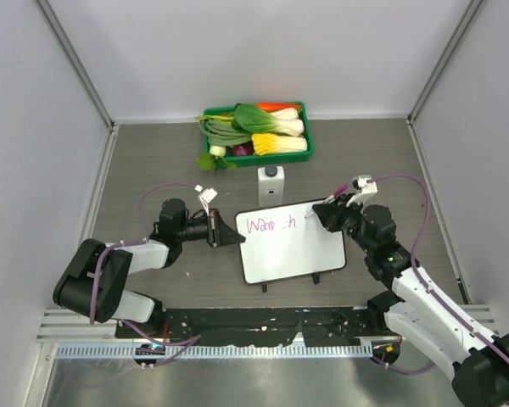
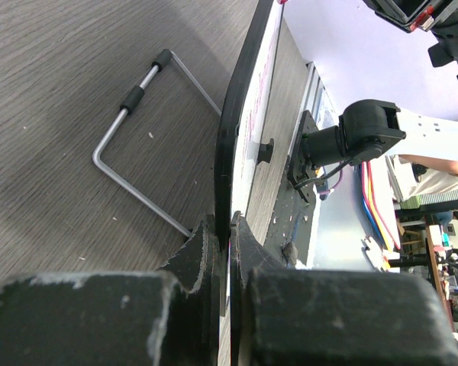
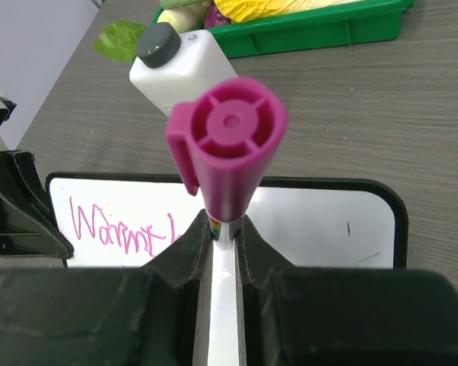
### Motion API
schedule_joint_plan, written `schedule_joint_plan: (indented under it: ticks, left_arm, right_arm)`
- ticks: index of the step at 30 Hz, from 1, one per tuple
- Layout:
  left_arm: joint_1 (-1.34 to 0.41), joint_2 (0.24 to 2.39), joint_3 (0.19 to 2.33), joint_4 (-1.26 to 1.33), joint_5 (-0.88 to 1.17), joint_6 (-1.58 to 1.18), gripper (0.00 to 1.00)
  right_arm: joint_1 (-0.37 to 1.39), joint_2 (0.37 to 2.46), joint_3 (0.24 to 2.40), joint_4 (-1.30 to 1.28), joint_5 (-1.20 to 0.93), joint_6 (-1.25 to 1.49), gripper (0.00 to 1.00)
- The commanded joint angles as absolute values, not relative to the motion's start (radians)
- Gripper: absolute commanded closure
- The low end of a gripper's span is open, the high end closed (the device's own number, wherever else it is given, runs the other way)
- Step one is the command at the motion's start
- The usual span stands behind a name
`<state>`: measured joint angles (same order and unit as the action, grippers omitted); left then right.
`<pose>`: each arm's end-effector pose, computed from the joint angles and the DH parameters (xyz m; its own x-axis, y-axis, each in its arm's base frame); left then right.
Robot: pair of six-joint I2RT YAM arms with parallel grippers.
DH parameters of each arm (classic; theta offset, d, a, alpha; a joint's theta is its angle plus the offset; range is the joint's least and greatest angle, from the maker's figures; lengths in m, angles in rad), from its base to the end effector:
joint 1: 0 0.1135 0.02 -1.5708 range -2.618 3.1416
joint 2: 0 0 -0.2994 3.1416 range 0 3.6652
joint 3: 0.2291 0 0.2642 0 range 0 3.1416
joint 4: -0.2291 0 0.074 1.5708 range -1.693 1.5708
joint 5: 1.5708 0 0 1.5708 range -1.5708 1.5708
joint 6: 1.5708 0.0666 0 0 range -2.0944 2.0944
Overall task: Write a sentence on the whiteboard
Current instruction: Write on the whiteboard at the whiteboard stand.
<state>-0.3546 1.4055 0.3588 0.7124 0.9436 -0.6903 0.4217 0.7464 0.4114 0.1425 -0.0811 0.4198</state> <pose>0.2235 -0.1402 0.1790 -0.8237 -0.0935 -0.5592 0.5142 0.2921 -0.8064 0.1809 0.0871 0.2620 -0.3552 0.2859 -0.8900 -0.3676 0.8326 0.4142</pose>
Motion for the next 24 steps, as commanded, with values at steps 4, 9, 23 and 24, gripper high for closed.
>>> schedule_joint_plan:
  ticks: [4, 9, 23, 24]
  left_arm:
    - [-0.364, 1.41, 0.379, 0.699, 0.916, -0.629, 1.0]
    - [-0.365, 1.408, 0.379, 0.698, 0.916, -0.63, 1.0]
    - [-0.364, 1.405, 0.379, 0.698, 0.913, -0.629, 1.0]
    - [-0.364, 1.405, 0.379, 0.696, 0.913, -0.629, 1.0]
  right_arm:
    - [0.423, 0.689, 0.382, 0.107, -0.098, 0.431, 0.99]
    - [0.425, 0.69, 0.383, 0.112, -0.115, 0.434, 0.99]
    - [0.425, 0.684, 0.474, 0.198, -0.118, 0.463, 0.99]
    - [0.426, 0.698, 0.485, 0.199, -0.1, 0.454, 0.99]
